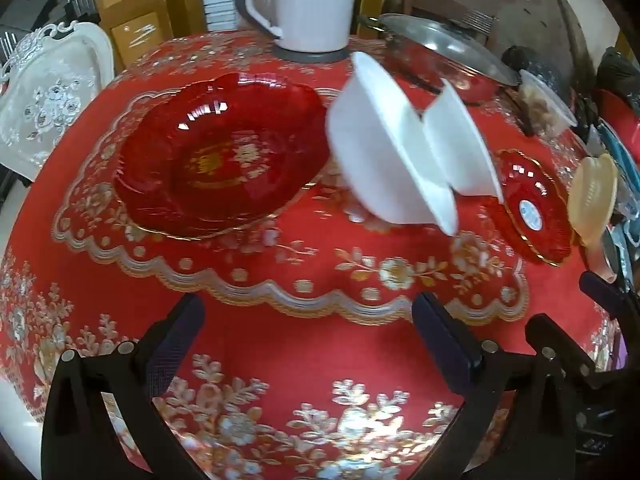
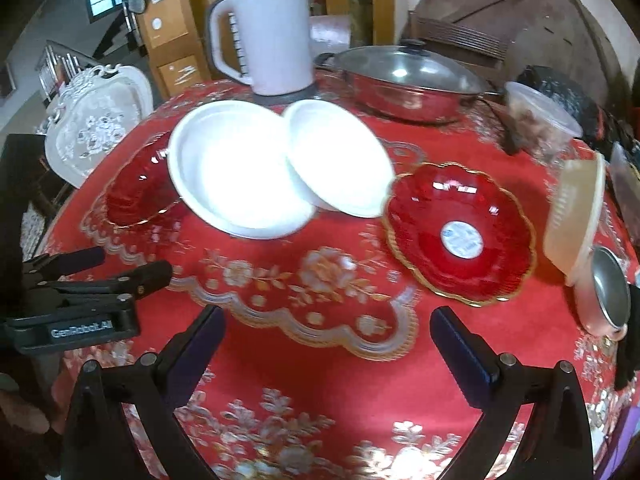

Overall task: Organize plates and bowls
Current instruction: 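Move both tools toward the large red 'THE WEDDING' glass plate, then close the left tool on the rim of the red wedding plate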

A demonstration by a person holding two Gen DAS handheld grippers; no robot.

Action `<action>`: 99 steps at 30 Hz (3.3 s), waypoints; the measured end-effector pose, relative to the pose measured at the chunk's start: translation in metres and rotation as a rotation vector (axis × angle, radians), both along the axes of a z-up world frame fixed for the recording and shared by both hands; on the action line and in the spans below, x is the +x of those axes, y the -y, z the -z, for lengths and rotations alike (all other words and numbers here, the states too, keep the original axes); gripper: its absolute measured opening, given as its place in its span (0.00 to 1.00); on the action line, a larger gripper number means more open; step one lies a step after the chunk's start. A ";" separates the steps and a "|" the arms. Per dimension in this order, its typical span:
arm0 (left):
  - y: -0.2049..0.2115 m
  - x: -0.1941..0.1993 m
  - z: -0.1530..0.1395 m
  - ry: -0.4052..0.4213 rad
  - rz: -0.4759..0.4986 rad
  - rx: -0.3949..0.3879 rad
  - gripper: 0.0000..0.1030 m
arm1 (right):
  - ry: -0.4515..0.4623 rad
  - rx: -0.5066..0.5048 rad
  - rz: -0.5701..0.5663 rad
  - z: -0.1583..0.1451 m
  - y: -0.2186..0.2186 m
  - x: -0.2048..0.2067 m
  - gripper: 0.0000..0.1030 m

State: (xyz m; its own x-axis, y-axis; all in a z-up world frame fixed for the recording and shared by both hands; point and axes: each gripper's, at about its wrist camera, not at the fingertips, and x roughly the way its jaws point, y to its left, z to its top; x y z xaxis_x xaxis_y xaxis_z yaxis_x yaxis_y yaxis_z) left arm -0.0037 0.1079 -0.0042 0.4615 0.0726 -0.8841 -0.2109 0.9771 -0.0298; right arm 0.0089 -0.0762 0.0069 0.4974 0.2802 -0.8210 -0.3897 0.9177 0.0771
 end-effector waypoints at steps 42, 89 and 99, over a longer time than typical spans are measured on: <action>-0.112 0.044 0.024 -0.074 -0.206 0.013 1.00 | -0.015 0.006 -0.377 -0.083 -0.179 0.125 1.00; -0.136 0.061 0.057 -0.187 -0.288 -0.078 0.68 | -0.506 -0.366 -0.572 0.058 -0.255 0.217 0.15; -0.185 0.041 0.048 -0.176 -0.363 -0.119 0.31 | -0.442 -0.307 -0.576 0.028 -0.243 0.185 0.10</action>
State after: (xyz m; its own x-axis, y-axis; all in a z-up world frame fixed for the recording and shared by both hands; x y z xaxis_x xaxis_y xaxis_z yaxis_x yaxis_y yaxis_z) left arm 0.0375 0.2928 -0.0523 0.2658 0.0955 -0.9593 -0.5531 0.8301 -0.0706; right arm 0.1944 0.1666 -0.0214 -0.0480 0.1235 -0.9912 -0.8024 0.5862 0.1119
